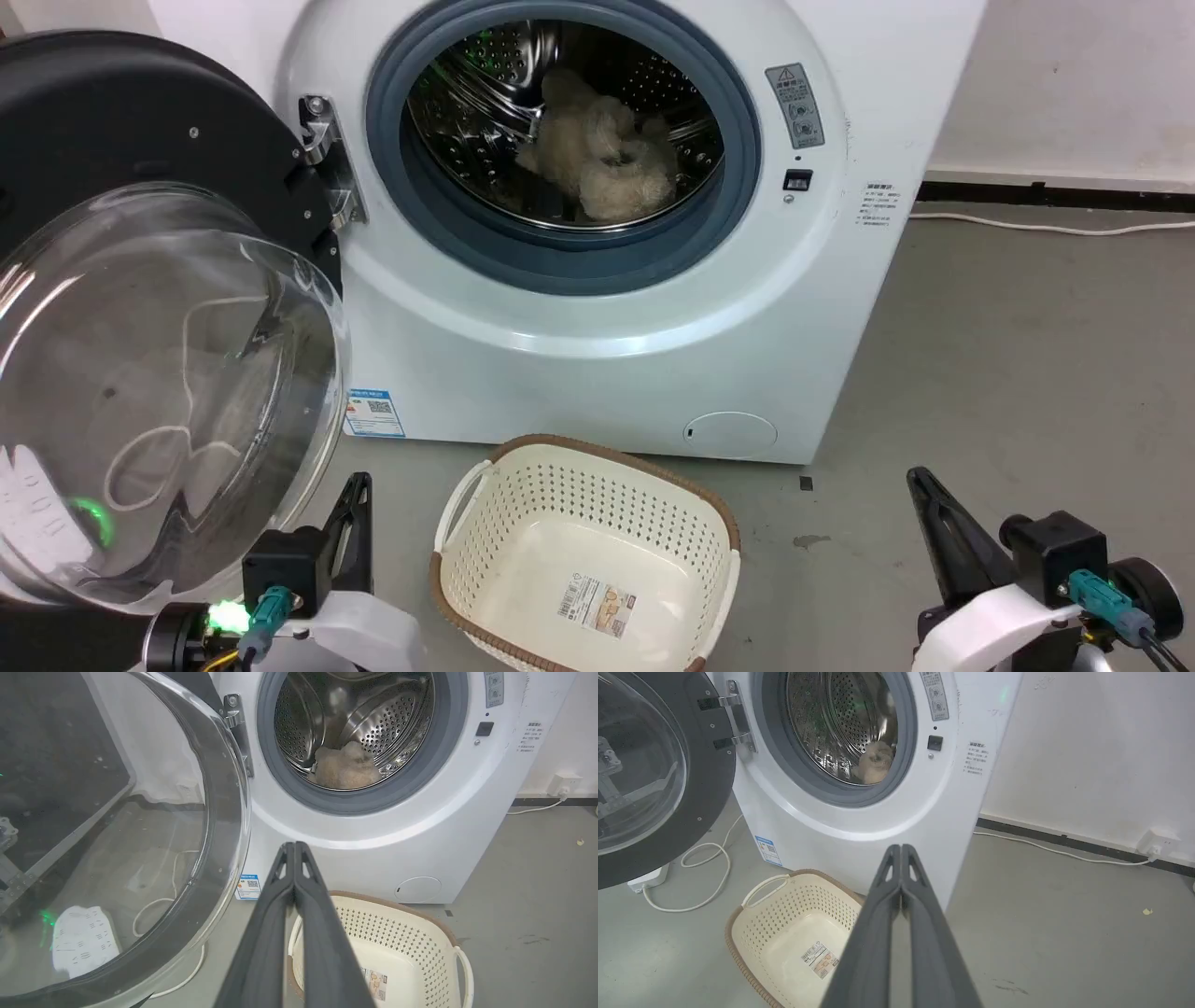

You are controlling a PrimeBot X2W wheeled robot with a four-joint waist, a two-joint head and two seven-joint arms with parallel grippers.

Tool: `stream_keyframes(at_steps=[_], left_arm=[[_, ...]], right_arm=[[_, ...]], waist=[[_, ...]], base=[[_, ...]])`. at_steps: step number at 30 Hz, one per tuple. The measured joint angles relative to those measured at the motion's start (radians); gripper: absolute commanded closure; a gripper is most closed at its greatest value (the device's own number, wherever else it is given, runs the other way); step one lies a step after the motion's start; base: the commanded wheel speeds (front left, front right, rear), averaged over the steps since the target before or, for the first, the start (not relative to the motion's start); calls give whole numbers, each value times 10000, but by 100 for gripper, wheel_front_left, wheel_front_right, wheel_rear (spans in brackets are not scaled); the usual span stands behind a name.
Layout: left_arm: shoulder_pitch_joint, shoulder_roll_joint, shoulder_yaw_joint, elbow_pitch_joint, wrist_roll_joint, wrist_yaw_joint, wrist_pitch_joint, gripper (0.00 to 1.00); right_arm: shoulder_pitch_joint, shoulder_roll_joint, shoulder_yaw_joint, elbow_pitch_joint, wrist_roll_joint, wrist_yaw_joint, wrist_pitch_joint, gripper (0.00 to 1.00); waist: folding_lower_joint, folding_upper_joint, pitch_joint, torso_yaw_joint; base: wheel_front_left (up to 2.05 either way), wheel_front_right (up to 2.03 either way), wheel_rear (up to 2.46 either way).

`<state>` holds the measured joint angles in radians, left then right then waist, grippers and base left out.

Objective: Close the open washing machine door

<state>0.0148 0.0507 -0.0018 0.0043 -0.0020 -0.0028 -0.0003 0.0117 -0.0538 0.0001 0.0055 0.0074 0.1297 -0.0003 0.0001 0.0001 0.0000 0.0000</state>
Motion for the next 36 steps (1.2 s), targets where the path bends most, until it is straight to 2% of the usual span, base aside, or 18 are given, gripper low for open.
stream_keyframes(at_steps=[36], left_arm=[[0, -2, 0, 0, 0, 0, 0, 100]], right_arm=[[-1, 0, 2, -2, -12, 0, 0, 100]], waist=[[-1, 0, 0, 0]], base=[[0, 0, 0]])
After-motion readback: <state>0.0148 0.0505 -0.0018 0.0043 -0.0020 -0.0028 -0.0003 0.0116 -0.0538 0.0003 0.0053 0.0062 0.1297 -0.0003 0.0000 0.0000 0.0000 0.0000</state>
